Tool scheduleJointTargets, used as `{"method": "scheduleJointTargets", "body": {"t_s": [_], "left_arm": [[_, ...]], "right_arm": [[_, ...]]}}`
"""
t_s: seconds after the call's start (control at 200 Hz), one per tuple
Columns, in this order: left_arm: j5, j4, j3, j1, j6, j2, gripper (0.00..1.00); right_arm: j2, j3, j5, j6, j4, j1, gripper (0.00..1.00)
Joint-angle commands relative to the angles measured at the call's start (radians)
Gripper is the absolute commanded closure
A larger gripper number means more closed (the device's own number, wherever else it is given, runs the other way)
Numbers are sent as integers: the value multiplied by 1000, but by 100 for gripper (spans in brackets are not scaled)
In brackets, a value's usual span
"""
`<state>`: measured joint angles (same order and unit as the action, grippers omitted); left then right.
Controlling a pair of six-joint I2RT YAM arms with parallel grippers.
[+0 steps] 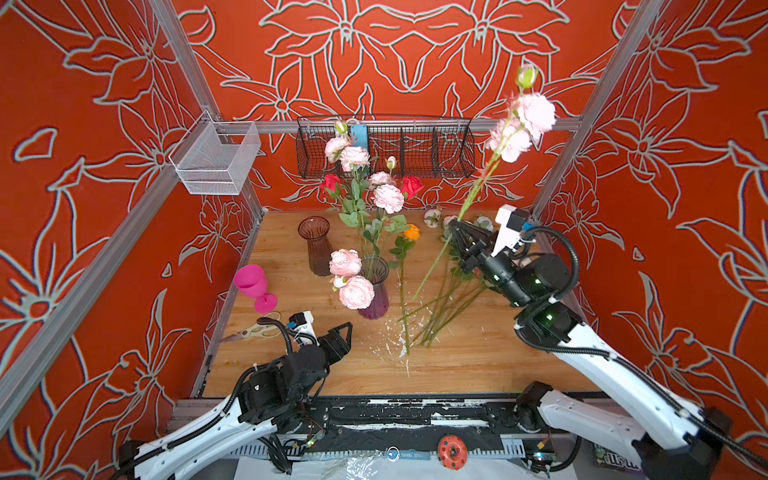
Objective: Arrange the flowers into the vase
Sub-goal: 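Lift the pink rose stem high with the right gripper toward the purple vase, then lower the pink rose stem into the purple vase with the right gripper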
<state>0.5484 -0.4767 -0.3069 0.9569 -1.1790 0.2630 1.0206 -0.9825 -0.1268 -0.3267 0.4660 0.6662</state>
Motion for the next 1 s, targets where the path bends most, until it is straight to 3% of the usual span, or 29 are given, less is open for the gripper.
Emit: {"method": "scheduleJointTargets", "body": {"t_s": [0.0,0.215,0.475,0.801,0.951,0.996], "left_arm": [[72,-94,-69,5,-29,52,23],[49,-103,-165,5,68,158,21],[45,-77,-151,5,116,89,21],[62,-114,-150,5,117,48,21],[65,-128,-156,4,120,43,19],[68,-133,-161,5,122,41,19]], "right_arm": [[109,-112,16,121,82,60,100],[299,-256,54,164,139,130,100],[427,-356,63,225,113,135,100],[503,-300,82,256,121,167,100],[479,-255,76,317,6,216,98],[473,-244,91,313,-25,222,93]]}}
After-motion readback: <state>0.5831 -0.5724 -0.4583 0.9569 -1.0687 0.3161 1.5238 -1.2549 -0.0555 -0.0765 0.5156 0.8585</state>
